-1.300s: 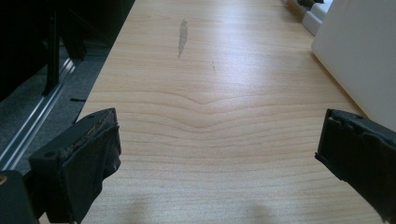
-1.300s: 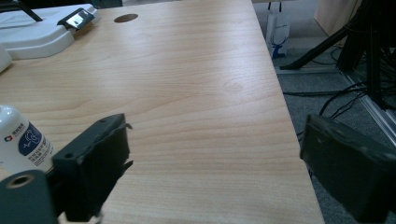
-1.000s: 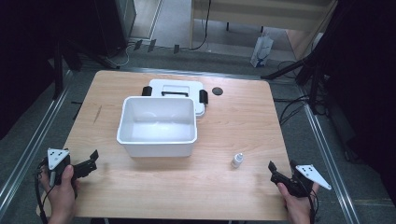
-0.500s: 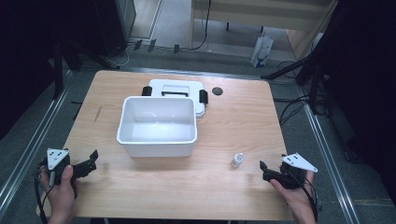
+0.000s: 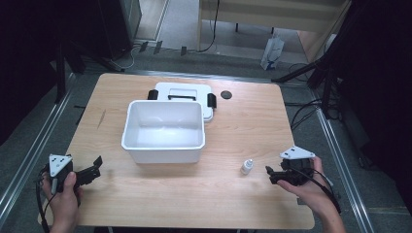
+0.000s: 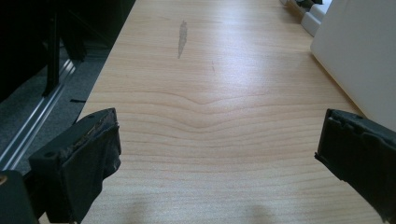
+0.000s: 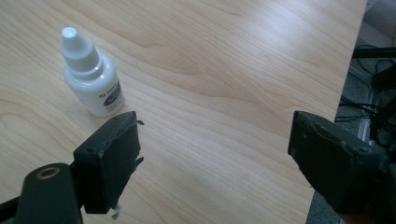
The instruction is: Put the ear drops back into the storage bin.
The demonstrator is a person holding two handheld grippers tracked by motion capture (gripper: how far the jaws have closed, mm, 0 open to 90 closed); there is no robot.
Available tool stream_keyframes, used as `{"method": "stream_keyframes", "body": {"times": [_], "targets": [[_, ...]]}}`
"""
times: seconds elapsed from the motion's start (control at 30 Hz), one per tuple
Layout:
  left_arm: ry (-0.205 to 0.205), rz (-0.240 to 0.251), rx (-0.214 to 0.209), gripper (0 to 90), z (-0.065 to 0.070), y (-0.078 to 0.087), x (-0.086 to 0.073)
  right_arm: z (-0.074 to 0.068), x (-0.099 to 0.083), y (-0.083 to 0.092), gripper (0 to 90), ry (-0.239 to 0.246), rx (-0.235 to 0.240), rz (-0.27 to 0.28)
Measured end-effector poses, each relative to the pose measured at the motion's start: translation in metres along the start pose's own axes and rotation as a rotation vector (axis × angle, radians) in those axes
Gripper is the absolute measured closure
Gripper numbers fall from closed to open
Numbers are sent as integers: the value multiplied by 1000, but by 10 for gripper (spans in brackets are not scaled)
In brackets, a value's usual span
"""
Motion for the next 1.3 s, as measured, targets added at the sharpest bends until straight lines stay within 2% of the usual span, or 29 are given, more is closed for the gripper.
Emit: {"method": "stream_keyframes", "body": {"times": [0.03,0.1,0.13,0.17,0.2,0.27,0.3,0.33,0.4,0.47,0.5,0.57,0.67,0.83,1.0,1.13,1.27,1.3], "targets": [[0,0,0,3,0,0,0,0,0,0,166,0,0,0],[2,0,1,3,0,0,0,-2,2,-2,166,29,21,-29],[2,0,1,3,0,0,0,-4,4,-3,168,50,37,-60],[1,0,0,3,0,0,0,-4,4,-3,168,50,37,-60],[1,1,0,3,0,0,0,-7,6,-5,169,71,60,-89],[0,0,1,3,0,0,0,-8,8,-6,175,83,65,-101],[1,0,1,3,0,0,0,-9,9,-6,182,98,82,-114],[1,0,1,3,0,0,0,-13,12,-7,195,112,111,-148],[1,-1,1,3,0,0,0,-14,13,-7,205,126,124,-162],[3,-1,1,3,0,0,0,-20,18,-7,214,163,167,-219],[3,-1,1,3,0,0,0,-20,18,-7,214,163,167,-219],[2,-1,1,3,0,0,0,-24,20,-8,224,187,191,-253],[4,0,2,3,0,0,0,-32,25,-9,251,225,229,-326],[6,-2,2,3,0,0,0,-39,32,-12,276,240,255,-361],[9,-2,1,3,0,0,0,-43,40,-18,305,271,254,-377],[9,-2,1,3,0,0,0,-46,46,-22,369,272,262,-390],[10,-2,1,3,0,0,0,-51,49,-26,432,263,285,-415],[10,-2,1,3,0,0,0,-54,49,-27,467,259,300,-435]]}}
Point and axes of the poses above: each handheld gripper's, and its own axes: y roughly backward along the jaws, x roughly out of its top, z roughly to its right, the point moved 9 cm from there along -y, roughly forward along the jaws, and after that the axes turned 13 degrees about z, right-handed, at the moved point
